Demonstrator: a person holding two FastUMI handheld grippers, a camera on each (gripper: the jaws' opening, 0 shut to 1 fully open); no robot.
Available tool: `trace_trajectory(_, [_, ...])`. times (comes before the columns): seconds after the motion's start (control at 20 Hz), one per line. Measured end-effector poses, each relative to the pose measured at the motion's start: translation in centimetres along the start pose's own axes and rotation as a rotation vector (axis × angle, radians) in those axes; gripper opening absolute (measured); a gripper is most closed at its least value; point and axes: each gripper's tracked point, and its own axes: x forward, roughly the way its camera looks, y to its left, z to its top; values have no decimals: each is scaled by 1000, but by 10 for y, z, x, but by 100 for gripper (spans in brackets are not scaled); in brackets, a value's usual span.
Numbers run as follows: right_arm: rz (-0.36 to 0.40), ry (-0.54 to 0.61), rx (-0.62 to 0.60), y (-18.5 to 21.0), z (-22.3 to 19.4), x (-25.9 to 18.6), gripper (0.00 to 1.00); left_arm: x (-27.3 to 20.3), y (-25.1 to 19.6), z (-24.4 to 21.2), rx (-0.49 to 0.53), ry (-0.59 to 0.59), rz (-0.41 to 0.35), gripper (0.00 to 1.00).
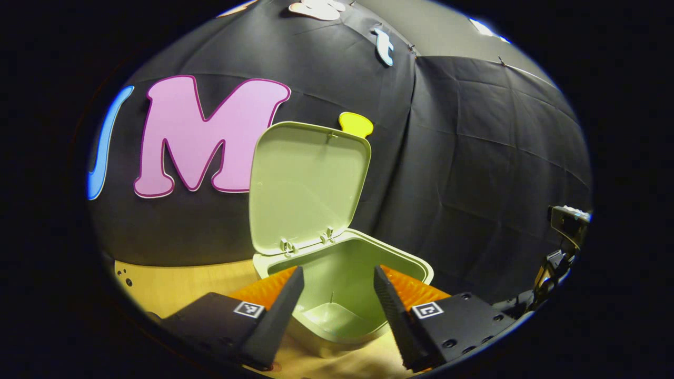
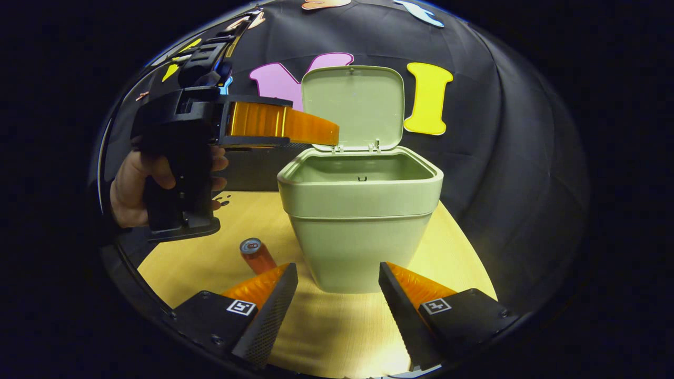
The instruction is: Press the lid of the desktop garbage bin to open it, pick up the crumpled paper on the desktop and throw it into the bin, then pick up the pop can on the desktop and drop it into the bin, and finally close the garbage bin lid.
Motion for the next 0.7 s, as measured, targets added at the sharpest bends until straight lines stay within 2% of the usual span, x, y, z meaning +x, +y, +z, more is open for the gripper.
trace_trajectory(0.05, [3,0,0,2,1,1,98,-4,6,4,0,-10,18,94])
trace_trajectory(0.15, [14,1,-3,8,1,2,98,-16,16,10,-8,-38,49,96])
trace_trajectory(0.3, [46,10,-15,23,-1,4,98,-41,40,10,-11,-52,120,96])
trace_trajectory(0.5, [97,19,-48,47,-4,6,98,-87,85,2,-20,-57,257,96])
trace_trajectory(0.7, [150,42,-82,71,-12,8,98,-143,123,-33,-54,-11,394,96])
